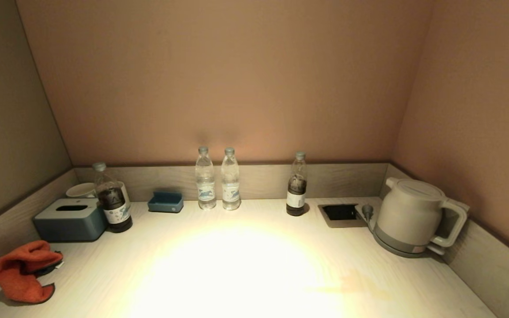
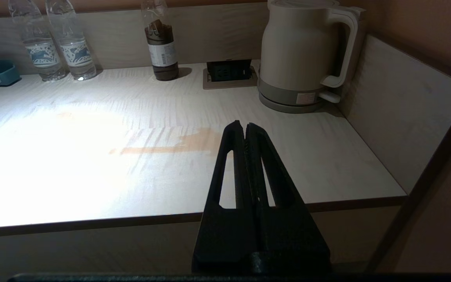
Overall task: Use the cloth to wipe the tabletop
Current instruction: Pick up the tablecloth
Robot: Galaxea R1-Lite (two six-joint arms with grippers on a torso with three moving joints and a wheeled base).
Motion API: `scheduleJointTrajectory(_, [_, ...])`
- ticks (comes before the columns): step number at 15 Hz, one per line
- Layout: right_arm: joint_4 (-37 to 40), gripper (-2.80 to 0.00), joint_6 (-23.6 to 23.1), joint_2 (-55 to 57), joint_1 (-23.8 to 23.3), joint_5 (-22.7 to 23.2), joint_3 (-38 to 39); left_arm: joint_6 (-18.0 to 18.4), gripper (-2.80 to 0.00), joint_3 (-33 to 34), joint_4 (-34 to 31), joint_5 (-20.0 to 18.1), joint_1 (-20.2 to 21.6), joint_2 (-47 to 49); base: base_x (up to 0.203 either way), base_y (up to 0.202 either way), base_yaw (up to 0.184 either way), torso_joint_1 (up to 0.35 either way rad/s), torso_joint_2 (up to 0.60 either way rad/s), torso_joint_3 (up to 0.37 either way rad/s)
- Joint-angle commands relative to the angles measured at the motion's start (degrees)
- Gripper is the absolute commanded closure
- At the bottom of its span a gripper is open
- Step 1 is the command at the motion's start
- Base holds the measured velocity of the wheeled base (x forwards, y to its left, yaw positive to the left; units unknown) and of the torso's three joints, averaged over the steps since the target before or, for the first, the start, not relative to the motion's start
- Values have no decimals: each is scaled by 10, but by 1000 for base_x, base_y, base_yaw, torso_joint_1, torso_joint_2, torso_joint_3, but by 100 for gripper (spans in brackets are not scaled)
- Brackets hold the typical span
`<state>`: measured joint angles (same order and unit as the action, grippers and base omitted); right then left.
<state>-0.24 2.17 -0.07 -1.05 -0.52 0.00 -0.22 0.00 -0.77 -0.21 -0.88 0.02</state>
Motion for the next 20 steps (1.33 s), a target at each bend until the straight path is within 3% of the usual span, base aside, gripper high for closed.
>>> scheduleJointTrajectory(1, [0,0,-1,1,0,0,0,0,0,0,0,0,0,0,0,0,0,0,0,0])
scheduleJointTrajectory(15, [0,0,0,1,0,0,0,3,0,-15,-13,1,0,0,0,0,0,0,0,0])
scheduleJointTrajectory(20, [0,0,0,1,0,0,0,-6,0,-156,-88,26,0,62,0,0,0,0,0,0])
